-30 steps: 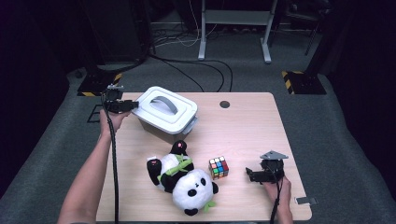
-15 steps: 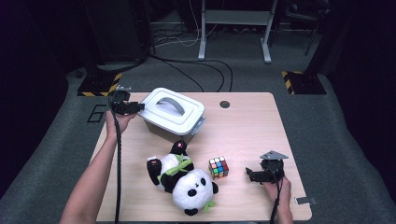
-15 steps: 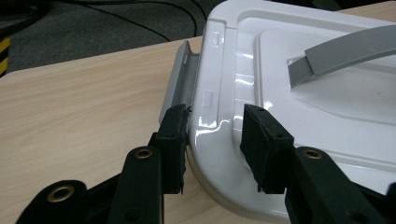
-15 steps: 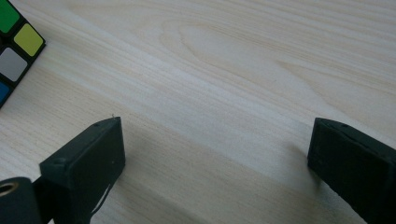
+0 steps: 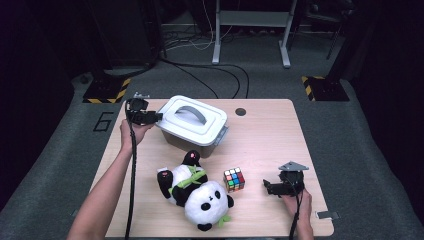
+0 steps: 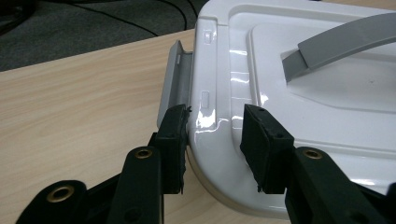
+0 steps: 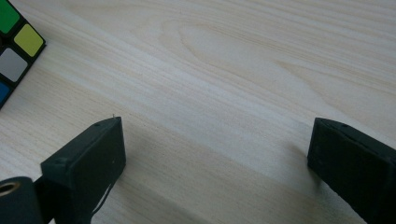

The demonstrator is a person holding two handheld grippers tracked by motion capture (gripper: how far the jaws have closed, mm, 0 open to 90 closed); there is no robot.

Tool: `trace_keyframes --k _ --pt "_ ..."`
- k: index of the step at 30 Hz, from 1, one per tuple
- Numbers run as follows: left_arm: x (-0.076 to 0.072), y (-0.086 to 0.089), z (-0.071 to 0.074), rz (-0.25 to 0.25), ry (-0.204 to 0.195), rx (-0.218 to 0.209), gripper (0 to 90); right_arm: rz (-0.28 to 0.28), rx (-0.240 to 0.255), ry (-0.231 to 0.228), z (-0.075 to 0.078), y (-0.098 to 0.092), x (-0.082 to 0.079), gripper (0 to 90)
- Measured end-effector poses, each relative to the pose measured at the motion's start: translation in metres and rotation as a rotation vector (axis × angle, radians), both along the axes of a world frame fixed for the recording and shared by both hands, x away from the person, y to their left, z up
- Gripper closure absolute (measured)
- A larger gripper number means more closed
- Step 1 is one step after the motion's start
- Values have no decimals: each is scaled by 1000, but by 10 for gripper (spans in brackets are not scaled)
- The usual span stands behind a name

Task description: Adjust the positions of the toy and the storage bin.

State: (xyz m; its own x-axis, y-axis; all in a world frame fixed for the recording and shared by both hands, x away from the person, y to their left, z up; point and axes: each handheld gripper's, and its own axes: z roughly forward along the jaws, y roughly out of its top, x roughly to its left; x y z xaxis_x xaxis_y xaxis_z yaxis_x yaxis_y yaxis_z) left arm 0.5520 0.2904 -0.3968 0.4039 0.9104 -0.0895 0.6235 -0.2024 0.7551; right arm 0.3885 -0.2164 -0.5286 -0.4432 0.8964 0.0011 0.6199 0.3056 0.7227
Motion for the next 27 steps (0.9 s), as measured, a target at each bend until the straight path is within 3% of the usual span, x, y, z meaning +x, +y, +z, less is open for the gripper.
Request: trace_keyframes --k 12,27 --pt "-4 -13 0 -19 12 -5 605 2 -1 -6 0 0 0 38" --pt "-7 -31 1 -85 17 -2 601 -2 1 -11 0 0 0 39"
